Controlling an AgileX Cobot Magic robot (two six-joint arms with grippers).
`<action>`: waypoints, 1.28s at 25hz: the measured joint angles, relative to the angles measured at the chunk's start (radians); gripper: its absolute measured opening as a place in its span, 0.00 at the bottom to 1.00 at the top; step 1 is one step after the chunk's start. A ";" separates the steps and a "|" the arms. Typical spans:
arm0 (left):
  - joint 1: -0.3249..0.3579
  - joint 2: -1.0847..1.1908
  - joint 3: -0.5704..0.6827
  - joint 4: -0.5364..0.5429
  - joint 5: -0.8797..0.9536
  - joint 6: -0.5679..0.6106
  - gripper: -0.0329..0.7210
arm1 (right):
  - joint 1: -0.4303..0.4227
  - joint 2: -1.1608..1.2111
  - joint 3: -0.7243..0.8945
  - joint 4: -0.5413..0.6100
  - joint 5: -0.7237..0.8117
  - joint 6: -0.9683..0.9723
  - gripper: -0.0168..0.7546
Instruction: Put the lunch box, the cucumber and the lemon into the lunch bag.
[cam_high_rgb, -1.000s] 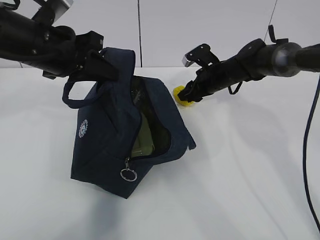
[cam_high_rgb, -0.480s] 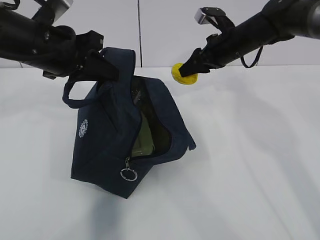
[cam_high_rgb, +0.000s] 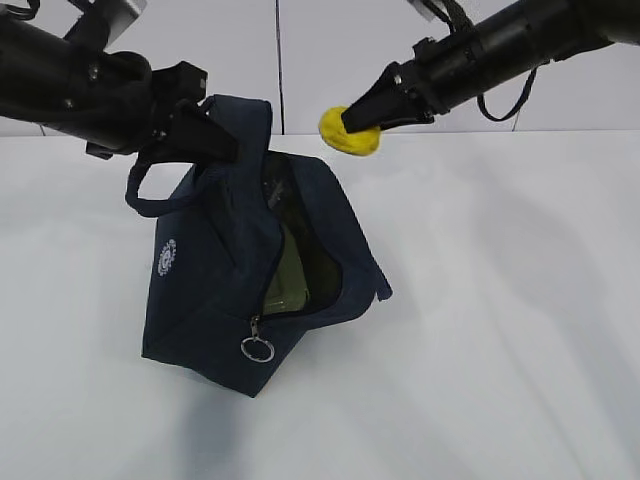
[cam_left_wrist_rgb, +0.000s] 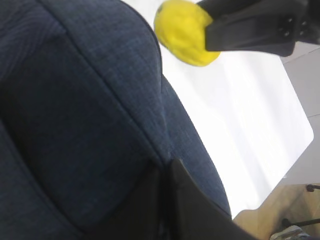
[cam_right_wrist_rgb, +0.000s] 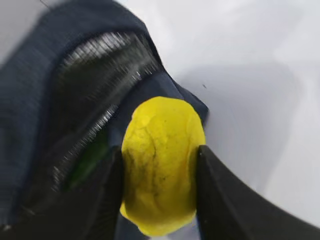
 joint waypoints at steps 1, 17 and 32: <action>0.000 0.000 0.000 0.000 0.002 0.000 0.03 | 0.000 0.000 0.000 0.027 0.000 0.002 0.45; 0.000 0.000 0.000 -0.037 0.034 0.000 0.03 | 0.073 0.000 0.000 0.058 0.002 0.139 0.45; 0.000 0.000 0.000 -0.045 0.078 0.000 0.03 | 0.202 0.000 0.000 -0.101 0.004 0.211 0.45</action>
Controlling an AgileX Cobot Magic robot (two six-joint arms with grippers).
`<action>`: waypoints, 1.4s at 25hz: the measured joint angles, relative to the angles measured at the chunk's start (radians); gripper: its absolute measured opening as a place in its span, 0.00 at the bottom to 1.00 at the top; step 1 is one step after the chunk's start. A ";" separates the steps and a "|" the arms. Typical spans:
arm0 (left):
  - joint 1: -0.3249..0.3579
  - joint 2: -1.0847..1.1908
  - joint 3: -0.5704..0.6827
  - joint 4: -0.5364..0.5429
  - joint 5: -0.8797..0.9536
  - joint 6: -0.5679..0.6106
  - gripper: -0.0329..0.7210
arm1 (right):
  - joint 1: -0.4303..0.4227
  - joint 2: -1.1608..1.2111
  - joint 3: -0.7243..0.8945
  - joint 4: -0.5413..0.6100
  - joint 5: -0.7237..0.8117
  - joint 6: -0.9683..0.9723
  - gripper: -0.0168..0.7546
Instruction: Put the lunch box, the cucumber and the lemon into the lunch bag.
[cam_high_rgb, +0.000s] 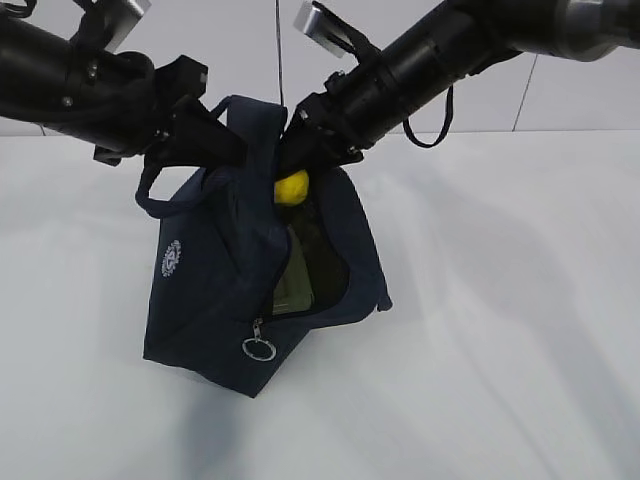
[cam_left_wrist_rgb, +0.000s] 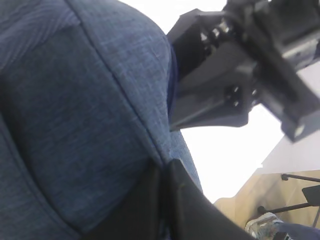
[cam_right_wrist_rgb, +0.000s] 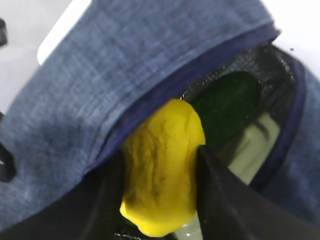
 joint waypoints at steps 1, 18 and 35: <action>0.000 0.000 0.000 0.000 0.000 0.000 0.03 | 0.000 0.000 0.000 -0.003 0.000 0.000 0.45; 0.000 0.000 0.000 -0.014 0.005 0.000 0.03 | 0.002 0.000 0.000 -0.018 0.004 0.002 0.60; 0.000 0.000 0.000 -0.016 0.005 0.000 0.03 | -0.012 -0.112 0.000 -0.192 0.008 0.107 0.65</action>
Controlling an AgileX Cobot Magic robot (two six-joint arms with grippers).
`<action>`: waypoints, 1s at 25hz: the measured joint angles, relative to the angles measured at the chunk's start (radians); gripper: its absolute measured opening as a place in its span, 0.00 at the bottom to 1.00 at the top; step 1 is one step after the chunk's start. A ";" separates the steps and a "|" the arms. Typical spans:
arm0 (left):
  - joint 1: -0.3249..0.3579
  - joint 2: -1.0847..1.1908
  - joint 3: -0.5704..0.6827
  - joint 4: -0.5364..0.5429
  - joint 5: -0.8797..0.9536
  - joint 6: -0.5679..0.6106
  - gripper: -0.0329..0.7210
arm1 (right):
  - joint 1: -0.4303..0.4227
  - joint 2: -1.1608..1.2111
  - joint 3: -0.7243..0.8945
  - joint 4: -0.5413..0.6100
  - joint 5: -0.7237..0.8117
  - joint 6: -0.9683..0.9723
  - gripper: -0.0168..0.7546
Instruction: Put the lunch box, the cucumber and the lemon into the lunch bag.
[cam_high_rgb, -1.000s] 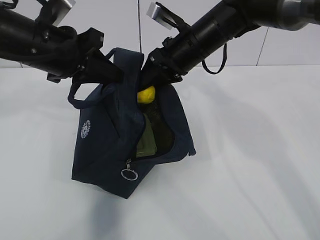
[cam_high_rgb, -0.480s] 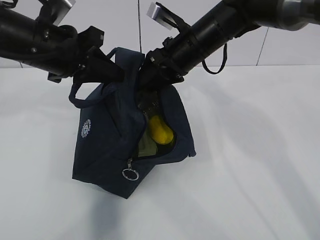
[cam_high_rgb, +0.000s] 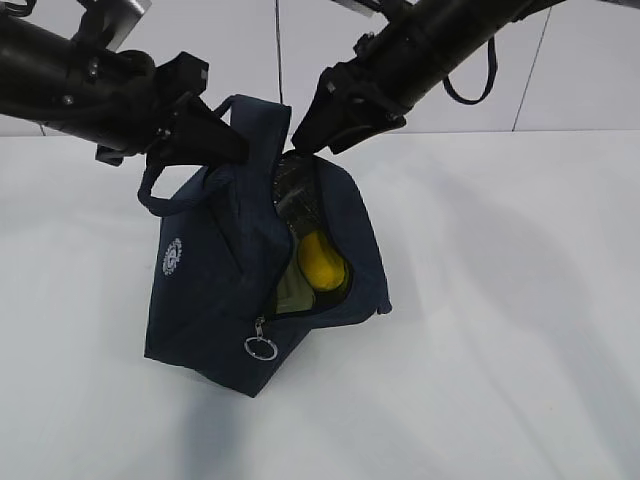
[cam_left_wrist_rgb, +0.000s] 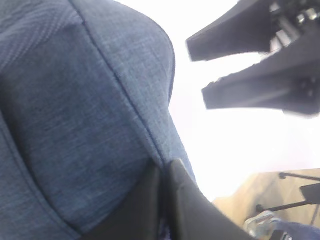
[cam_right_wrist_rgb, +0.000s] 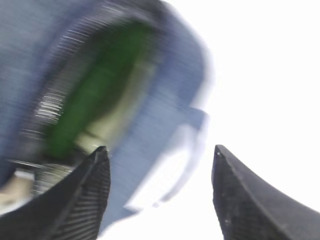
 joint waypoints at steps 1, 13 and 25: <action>0.000 0.000 0.000 0.000 0.000 0.000 0.03 | 0.000 -0.010 0.000 -0.013 0.002 0.013 0.65; 0.000 0.000 0.000 0.056 0.000 0.002 0.03 | -0.006 -0.158 0.057 -0.391 0.010 0.253 0.65; 0.000 0.000 0.000 0.062 0.000 0.002 0.03 | -0.128 -0.323 0.493 -0.016 0.008 0.008 0.65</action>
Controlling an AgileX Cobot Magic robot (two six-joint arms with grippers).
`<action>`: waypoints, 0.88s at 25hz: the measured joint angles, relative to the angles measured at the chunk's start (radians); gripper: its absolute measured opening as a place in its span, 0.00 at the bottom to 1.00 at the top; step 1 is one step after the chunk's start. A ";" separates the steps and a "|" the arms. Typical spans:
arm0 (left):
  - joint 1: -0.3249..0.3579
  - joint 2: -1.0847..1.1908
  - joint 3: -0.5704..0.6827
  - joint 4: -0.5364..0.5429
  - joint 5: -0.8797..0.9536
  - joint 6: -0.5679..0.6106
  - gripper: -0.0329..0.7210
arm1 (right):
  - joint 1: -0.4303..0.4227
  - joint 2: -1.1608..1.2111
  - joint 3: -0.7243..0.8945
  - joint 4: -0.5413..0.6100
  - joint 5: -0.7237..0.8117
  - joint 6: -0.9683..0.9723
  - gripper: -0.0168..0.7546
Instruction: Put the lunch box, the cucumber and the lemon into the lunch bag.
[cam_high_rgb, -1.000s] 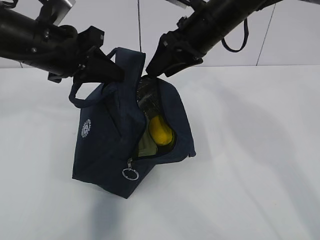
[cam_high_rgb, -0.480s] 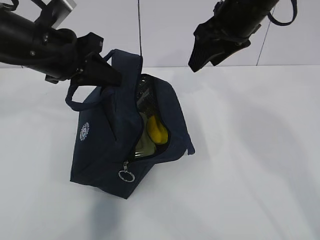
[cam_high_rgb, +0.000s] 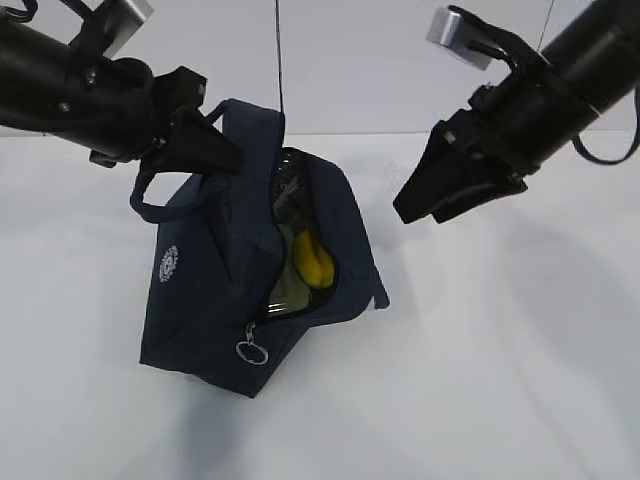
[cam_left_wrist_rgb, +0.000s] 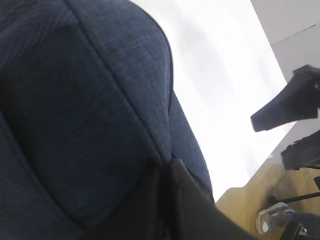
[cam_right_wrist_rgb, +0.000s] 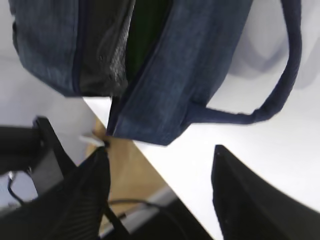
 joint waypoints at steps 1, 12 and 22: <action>0.000 0.000 0.000 0.002 0.000 0.000 0.03 | -0.018 -0.006 0.043 0.061 0.000 -0.041 0.65; 0.000 0.000 -0.001 0.036 0.010 0.000 0.03 | -0.099 -0.004 0.300 0.557 -0.189 -0.378 0.65; 0.000 0.000 -0.001 0.039 0.017 0.000 0.03 | -0.099 0.167 0.300 0.760 -0.199 -0.462 0.65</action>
